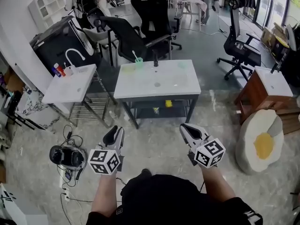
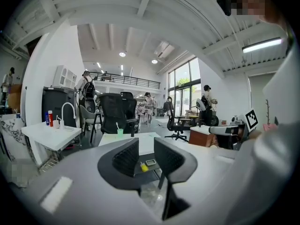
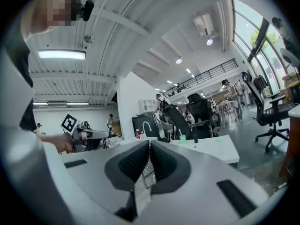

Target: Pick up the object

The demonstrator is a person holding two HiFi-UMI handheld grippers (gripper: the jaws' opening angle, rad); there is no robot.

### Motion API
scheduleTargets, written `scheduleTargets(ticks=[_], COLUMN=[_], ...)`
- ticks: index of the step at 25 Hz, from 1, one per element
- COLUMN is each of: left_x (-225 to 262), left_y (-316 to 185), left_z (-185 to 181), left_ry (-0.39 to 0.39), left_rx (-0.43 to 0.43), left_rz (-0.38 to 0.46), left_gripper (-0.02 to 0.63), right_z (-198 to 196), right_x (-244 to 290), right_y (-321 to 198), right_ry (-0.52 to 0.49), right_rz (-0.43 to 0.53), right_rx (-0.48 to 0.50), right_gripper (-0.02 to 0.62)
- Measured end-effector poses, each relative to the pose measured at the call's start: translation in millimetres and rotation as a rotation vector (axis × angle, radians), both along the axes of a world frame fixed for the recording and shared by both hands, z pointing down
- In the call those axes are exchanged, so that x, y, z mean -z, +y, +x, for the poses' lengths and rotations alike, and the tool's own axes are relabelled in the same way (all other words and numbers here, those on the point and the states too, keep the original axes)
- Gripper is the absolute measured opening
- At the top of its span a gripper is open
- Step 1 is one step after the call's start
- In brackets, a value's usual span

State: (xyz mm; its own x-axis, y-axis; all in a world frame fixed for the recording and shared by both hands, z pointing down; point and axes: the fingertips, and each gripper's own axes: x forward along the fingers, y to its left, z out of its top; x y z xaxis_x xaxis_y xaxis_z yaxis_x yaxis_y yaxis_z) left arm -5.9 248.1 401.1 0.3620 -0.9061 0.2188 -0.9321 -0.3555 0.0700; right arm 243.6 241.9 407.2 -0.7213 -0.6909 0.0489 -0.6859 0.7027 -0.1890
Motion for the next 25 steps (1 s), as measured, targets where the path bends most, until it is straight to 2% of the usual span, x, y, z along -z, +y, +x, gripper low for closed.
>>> scheduleTargets(ticks=[4,9,15,16,18,21,25], left_x=[-2,-2,-6,-6,-6,-8,-13], left_y=[-8,-27,-57,-62,-73,-88,-112], left_z=[5,8,7,6,7,4,-5], left_ry=[-0.009,0.002,0.015,0.016,0.016,0.012,0.03], left_rx=[-0.009,-0.025,-0.01,-0.012,-0.021,-0.036,-0.033], left_rz=[-0.003,-0.005,-0.011,-0.012,-0.011,-0.014,-0.016], left_gripper=[0.103,0.176,0.257,0.268,0.286,0.298,0.299], right_z=[-4,-6,4,4,4,0,-9], right_x=[-2,-6,2,2,1,-4,-13], right_y=[-10,-30,-56,-60,-69,-84,-105], right_ry=[-0.013,-0.006,-0.001,0.003,0.012,0.021,0.029], right_rz=[-0.003,-0.01,0.006,0.007,0.001,-0.013,-0.035], right_rx=[0.022,0.028,-0.011,-0.015,-0.024,-0.034,-0.036], right_gripper=[0.011,0.011,0.015,0.034,0.121,0.15,0.153])
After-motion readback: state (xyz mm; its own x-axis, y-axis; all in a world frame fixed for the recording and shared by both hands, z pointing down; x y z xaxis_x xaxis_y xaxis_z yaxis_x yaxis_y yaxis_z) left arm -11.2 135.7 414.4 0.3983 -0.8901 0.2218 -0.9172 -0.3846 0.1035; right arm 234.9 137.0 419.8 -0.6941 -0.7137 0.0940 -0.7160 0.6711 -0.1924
